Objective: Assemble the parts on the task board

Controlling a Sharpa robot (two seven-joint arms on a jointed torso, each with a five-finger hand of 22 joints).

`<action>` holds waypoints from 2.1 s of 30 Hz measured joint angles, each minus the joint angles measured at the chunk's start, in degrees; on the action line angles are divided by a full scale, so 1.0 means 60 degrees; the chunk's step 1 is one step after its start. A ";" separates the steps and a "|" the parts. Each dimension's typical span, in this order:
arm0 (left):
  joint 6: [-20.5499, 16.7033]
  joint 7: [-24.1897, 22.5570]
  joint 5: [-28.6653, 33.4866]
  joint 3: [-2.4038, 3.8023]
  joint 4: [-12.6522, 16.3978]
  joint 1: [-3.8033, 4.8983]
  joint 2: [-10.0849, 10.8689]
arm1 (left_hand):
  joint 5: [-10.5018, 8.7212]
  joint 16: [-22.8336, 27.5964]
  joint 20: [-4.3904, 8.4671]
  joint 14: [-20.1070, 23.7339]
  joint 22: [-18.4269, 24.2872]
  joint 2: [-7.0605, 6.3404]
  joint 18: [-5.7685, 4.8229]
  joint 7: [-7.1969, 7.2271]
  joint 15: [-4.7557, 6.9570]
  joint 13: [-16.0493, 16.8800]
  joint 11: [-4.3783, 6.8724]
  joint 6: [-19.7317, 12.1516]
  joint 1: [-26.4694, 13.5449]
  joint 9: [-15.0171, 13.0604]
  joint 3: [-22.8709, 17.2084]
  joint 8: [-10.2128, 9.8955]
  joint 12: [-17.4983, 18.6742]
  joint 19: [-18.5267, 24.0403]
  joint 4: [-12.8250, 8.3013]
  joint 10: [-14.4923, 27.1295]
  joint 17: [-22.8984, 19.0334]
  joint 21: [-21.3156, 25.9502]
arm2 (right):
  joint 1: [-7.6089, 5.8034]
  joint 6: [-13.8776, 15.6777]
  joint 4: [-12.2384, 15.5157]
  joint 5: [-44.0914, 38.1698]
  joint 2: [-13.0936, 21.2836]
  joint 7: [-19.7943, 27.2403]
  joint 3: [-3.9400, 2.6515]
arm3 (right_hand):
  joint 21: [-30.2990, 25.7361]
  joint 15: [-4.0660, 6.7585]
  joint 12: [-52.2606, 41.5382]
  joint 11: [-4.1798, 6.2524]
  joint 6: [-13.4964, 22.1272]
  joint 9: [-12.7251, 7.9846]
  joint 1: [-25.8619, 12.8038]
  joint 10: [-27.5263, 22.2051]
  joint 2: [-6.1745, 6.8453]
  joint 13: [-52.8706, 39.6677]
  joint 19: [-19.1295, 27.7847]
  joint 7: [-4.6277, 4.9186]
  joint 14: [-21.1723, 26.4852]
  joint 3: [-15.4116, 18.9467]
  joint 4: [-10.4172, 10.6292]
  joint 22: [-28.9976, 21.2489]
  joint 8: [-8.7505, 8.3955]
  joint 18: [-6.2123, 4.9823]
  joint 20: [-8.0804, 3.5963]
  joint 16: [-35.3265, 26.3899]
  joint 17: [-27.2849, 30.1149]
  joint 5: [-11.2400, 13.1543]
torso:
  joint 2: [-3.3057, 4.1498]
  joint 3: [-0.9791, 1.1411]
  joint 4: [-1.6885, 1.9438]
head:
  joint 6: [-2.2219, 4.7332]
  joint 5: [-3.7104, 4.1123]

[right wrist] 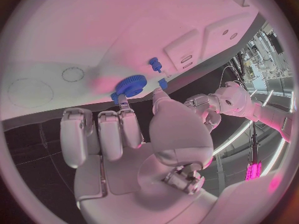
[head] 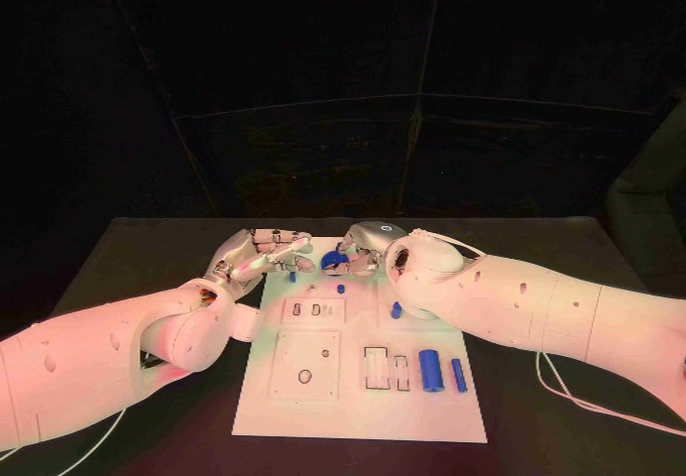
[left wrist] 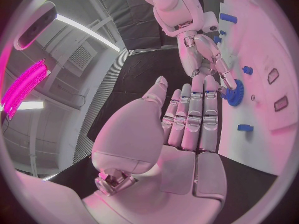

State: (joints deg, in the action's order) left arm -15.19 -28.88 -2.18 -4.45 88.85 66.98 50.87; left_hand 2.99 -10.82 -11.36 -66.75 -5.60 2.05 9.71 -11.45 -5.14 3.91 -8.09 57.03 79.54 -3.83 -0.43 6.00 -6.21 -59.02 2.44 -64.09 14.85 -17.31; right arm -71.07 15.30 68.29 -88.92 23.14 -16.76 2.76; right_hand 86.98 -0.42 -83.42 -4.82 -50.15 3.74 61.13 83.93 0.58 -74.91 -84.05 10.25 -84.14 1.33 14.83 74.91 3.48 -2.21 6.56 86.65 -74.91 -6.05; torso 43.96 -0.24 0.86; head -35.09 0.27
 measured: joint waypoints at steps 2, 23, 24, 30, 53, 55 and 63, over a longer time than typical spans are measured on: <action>0.0000 0.0005 0.0001 0.0000 0.0000 0.0000 0.0000 | 0.0000 0.0000 0.0000 0.0000 0.0000 0.0000 0.0000 0.0000 0.0000 0.0000 0.0000 0.0000 0.0000 0.0000 0.0000 0.0000 0.0000 0.0000 0.0000 0.0000 0.0000 0.0000 | 0.0003 0.0073 0.0087 0.0050 0.0097 0.0000 0.0006 | 0.0046 0.0000 -0.0047 0.0000 -0.0095 0.0013 0.0165 0.0000 -0.0016 0.0000 0.0000 -0.0012 0.0000 0.0055 -0.0051 0.0000 0.0001 0.0001 0.0000 0.0000 0.0000 -0.0089 | -0.0004 0.0000 0.0000 | 0.0009 0.0002; 0.0000 0.0013 0.0004 -0.0003 -0.0150 0.0000 0.0047 | 0.0000 0.0005 -0.0030 0.0000 0.0017 -0.0001 -0.0002 0.0000 0.0000 0.0002 0.0000 0.0006 -0.0001 0.0000 -0.0028 0.0000 0.0000 -0.0038 -0.0082 0.0000 0.0021 0.0003 | 0.0008 0.1329 0.2158 0.3416 0.4248 0.2662 0.0029 | -0.0012 0.0037 0.0279 0.0074 -0.0961 0.0040 0.2975 0.0000 0.0220 -0.0001 0.0000 -0.0229 0.0036 -0.0115 -0.2345 0.0000 0.0159 0.0001 0.0000 0.0000 0.0001 -0.0612 | -0.0173 0.0058 -0.0291 | 0.0060 0.0092; 0.0000 0.0012 0.0004 -0.0003 -0.0164 0.0000 0.0036 | 0.0000 0.0036 -0.0002 0.0000 0.0017 0.0000 -0.0002 0.0005 0.0000 0.0002 0.0004 0.0049 -0.0001 0.0000 -0.0028 0.0000 0.0000 -0.0066 -0.0082 -0.0004 0.0022 0.0035 | 0.0008 0.1291 0.2116 0.3527 0.4361 0.2808 0.0030 | -0.0012 0.0038 0.0281 0.0074 -0.0962 0.0041 0.2997 0.0000 0.0242 -0.0001 0.0000 -0.0231 0.0036 -0.0112 -0.2400 0.0000 0.0159 0.0001 0.0000 0.0000 0.0001 -0.0638 | -0.0180 0.0064 -0.0308 | 0.0061 0.0100; 0.0016 0.0009 0.0004 -0.0003 -0.0233 0.0000 -0.0033 | 0.0000 0.0036 -0.0001 0.0000 0.0017 -0.0001 -0.0001 0.0001 0.0000 0.0002 0.0019 0.0070 -0.0001 0.0000 -0.0054 0.0000 0.0000 -0.0067 -0.0107 -0.0087 0.0040 0.0035 | 0.0011 0.1115 0.1776 0.3624 0.4584 0.3323 0.0033 | -0.0049 0.0073 0.0463 0.0107 -0.0820 0.0005 0.3035 0.0033 0.0279 -0.0001 0.0036 -0.0222 0.0000 -0.0044 -0.2568 0.0000 0.0071 0.0002 -0.0037 0.0000 0.0001 -0.0841 | -0.0192 0.0121 -0.0406 | 0.0080 0.0149; 0.0049 0.0003 0.0004 -0.0017 -0.0388 -0.0015 -0.0126 | 0.0000 0.0036 -0.0001 -0.0022 0.0024 0.0000 -0.0002 0.0035 0.0022 0.0004 0.0018 0.0103 -0.0001 0.0000 -0.0054 0.0000 0.0000 -0.0067 -0.0106 -0.0086 0.0047 0.0035 | 0.0385 0.0978 0.0859 0.3369 0.3918 0.3551 0.0036 | -0.0083 0.0072 0.0482 0.0140 -0.0566 0.0014 0.3183 0.0000 0.0201 -0.0001 0.0036 -0.0180 0.0001 -0.0136 -0.2871 0.0000 0.0021 0.0001 -0.0037 0.0000 -0.0005 -0.0841 | -0.0147 0.0186 -0.0353 | -0.0060 0.0187; 0.0049 0.0003 0.0005 -0.0017 -0.0394 -0.0015 -0.0130 | 0.0000 0.0036 -0.0001 -0.0034 0.0024 -0.0001 -0.0002 0.0035 0.0034 0.0004 0.0018 0.0103 -0.0001 0.0000 -0.0054 0.0000 0.0000 -0.0067 -0.0106 -0.0086 0.0047 0.0035 | 0.0412 0.0964 0.0803 0.3342 0.3863 0.3535 0.0036 | -0.0083 0.0072 0.0482 0.0140 -0.0568 0.0014 0.3184 -0.0001 0.0201 -0.0001 0.0036 -0.0182 0.0001 -0.0153 -0.2888 -0.0001 0.0021 0.0001 -0.0037 0.0000 -0.0005 -0.0841 | -0.0146 0.0190 -0.0352 | -0.0070 0.0182; 0.0049 0.0005 0.0005 -0.0019 -0.0415 -0.0017 -0.0151 | 0.0000 0.0036 -0.0001 -0.0034 0.0023 -0.0001 -0.0002 0.0035 0.0034 0.0004 0.0018 0.0103 -0.0001 0.0000 -0.0080 0.0000 0.0000 -0.0067 -0.0132 -0.0086 0.0055 0.0035 | 0.0449 0.0963 0.0597 0.3283 0.3758 0.3463 0.0032 | -0.0083 0.0071 0.0481 0.0139 -0.0683 0.0023 0.3114 0.0000 -0.0020 -0.0004 -0.0001 -0.0204 0.0001 -0.0196 -0.2930 0.0000 0.0056 0.0002 -0.0074 0.0000 -0.0004 -0.0796 | -0.0146 0.0200 -0.0352 | -0.0109 0.0180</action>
State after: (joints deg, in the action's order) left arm -14.90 -28.85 -2.15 -4.57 86.36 66.88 49.97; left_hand 2.99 -10.60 -11.37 -66.96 -5.46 2.04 9.70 -11.24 -4.93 3.94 -7.98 57.64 79.53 -3.83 -0.91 6.00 -6.21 -59.42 1.65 -64.60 15.18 -17.10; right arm -68.38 21.08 71.87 -69.22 45.69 4.02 2.95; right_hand 86.48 0.01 -80.53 -3.99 -54.25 3.88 79.81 83.93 0.46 -74.94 -84.06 9.03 -84.14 0.16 -2.75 74.90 3.81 -2.20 6.11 86.64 -74.93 -10.82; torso 43.08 0.96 -1.26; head -35.74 1.35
